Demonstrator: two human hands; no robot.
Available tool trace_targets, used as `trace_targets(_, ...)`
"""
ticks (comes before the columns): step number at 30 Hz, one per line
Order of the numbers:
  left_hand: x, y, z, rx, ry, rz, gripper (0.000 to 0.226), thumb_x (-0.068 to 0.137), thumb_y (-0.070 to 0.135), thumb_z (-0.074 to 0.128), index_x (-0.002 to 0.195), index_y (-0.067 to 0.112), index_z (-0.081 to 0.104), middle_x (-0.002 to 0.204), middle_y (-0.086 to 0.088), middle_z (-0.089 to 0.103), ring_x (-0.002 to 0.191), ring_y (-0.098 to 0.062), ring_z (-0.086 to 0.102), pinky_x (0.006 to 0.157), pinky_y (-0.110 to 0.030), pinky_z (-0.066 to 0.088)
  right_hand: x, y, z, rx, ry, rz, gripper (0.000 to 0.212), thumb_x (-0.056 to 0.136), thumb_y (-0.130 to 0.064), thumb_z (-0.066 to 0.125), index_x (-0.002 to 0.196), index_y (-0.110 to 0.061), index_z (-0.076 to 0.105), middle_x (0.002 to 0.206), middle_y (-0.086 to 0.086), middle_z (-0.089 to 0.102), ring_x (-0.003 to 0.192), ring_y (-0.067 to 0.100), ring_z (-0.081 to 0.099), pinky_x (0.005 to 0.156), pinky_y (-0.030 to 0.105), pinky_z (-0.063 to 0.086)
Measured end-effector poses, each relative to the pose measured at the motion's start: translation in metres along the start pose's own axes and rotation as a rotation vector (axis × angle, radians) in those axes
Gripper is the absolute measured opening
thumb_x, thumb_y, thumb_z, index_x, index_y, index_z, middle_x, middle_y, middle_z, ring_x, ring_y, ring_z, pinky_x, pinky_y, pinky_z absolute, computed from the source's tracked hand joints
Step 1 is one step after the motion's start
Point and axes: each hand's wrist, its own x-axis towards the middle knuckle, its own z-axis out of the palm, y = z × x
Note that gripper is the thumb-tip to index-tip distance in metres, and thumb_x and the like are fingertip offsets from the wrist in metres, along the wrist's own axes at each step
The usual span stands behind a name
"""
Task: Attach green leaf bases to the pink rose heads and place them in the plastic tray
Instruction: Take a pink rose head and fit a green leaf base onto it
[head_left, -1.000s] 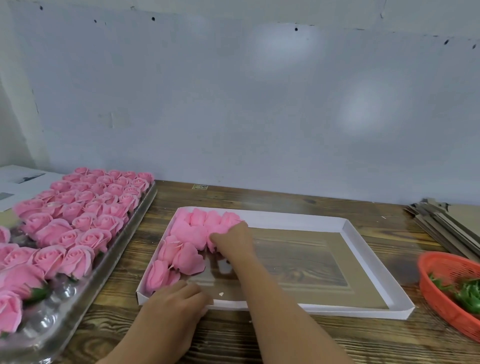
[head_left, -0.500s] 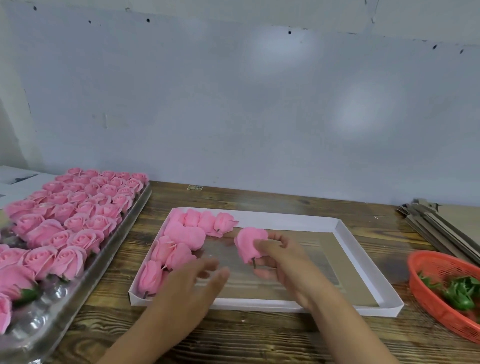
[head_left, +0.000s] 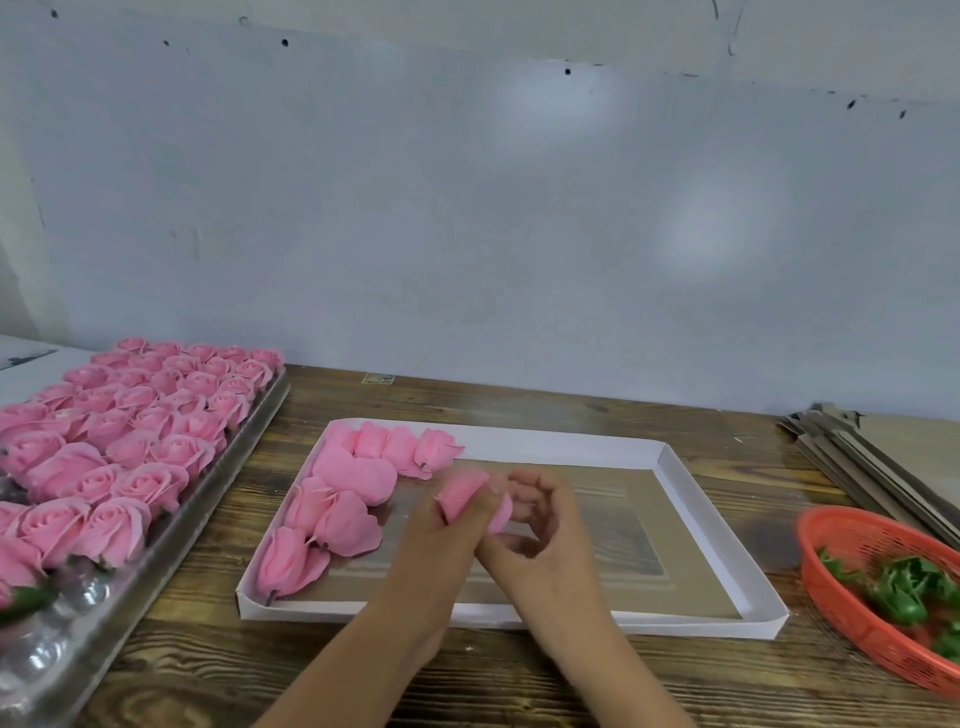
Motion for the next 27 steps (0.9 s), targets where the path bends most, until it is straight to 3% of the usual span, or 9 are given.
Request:
trace_targets(3,0.001,-0.002,-0.003,-0.073,0.04,-0.018,0.023,0.099,0.029,0.059,0.106,0.018,0.077,0.106,-0.015,0.076,0.106,-0.035,0.071,0.101,-0.054,0.052,0.001,-0.002,-0.001,0.111,-0.038,0.082,0.038,0.079,-0.005,0.08,0.11,-0.018,0.062,0.099,-0.003,0.074,0.091,0.014,0.072,0.073,0.023,0.056)
trace_targets(7,-0.001,-0.001,-0.003,-0.084,0.019,0.003,0.039,0.081,0.049,0.062,0.108,0.025,0.078,0.108,-0.009,0.077,0.106,-0.028,0.072,0.087,-0.039,0.055,-0.001,-0.009,-0.002,0.342,-0.174,0.189,0.028,0.084,-0.009,0.072,0.111,-0.006,0.065,0.102,0.009,0.075,0.093,0.022,0.072,0.074,0.025,0.057)
trace_targets(9,-0.001,-0.002,-0.003,-0.073,0.001,0.008,0.039,0.081,0.048,0.063,0.109,0.026,0.078,0.111,-0.005,0.077,0.108,-0.022,0.071,0.091,-0.038,0.055,-0.003,-0.01,-0.003,0.403,-0.21,0.238,0.024,0.088,-0.004,0.067,0.112,-0.006,0.067,0.101,0.011,0.075,0.092,0.02,0.073,0.074,0.024,0.057)
trace_targets(12,-0.002,-0.001,-0.006,-0.082,-0.021,0.017,0.036,0.084,0.047,0.061,0.109,0.026,0.078,0.117,0.0,0.075,0.113,-0.017,0.069,0.098,-0.038,0.052,-0.003,-0.01,-0.005,0.456,-0.255,0.301,0.029,0.087,-0.008,0.068,0.116,-0.006,0.068,0.101,0.012,0.074,0.089,0.017,0.07,0.071,0.023,0.056)
trace_targets(16,-0.002,0.0,-0.006,-0.124,-0.024,0.006,0.037,0.087,0.047,0.058,0.111,0.026,0.077,0.116,-0.004,0.075,0.113,-0.023,0.069,0.1,-0.041,0.053,-0.002,-0.013,-0.007,0.434,-0.314,0.308,0.043,0.076,-0.016,0.075,0.117,-0.01,0.067,0.103,0.011,0.073,0.09,0.017,0.067,0.068,0.024,0.054)
trace_targets(19,-0.004,-0.001,-0.005,-0.078,-0.053,-0.012,0.034,0.089,0.05,0.06,0.112,0.031,0.077,0.113,-0.012,0.075,0.113,-0.026,0.068,0.103,-0.043,0.053,-0.003,-0.011,-0.003,0.392,-0.3,0.298,0.037,0.084,-0.01,0.074,0.119,-0.007,0.064,0.089,0.005,0.07,0.075,0.011,0.064,0.063,0.022,0.052)
trace_targets(22,-0.005,0.0,-0.008,-0.053,-0.103,-0.03,0.039,0.085,0.054,0.068,0.114,0.03,0.076,0.115,-0.007,0.074,0.111,-0.024,0.069,0.098,-0.04,0.056,-0.005,-0.012,0.0,0.472,-0.316,0.33,0.03,0.08,-0.012,0.072,0.107,0.001,0.066,0.078,0.008,0.062,0.064,0.012,0.058,0.059,0.023,0.051)
trace_targets(25,-0.005,0.002,-0.013,-0.031,-0.169,-0.048,0.053,0.073,0.062,0.068,0.111,0.026,0.076,0.117,0.003,0.072,0.101,-0.025,0.061,0.089,-0.043,0.05,-0.005,-0.016,-0.002,0.607,-0.417,0.456,0.01,0.082,-0.013,0.067,0.086,-0.004,0.069,0.071,0.007,0.06,0.058,0.012,0.055,0.054,0.021,0.05)
trace_targets(27,-0.006,0.001,-0.016,-0.029,-0.207,-0.054,0.052,0.074,0.061,0.068,0.108,0.022,0.076,0.122,0.001,0.072,0.107,-0.025,0.063,0.096,-0.048,0.05,-0.003,-0.018,-0.006,0.67,-0.455,0.595,0.011,0.084,-0.011,0.064,0.081,-0.004,0.071,0.07,0.009,0.059,0.054,0.013,0.056,0.049,0.02,0.05)
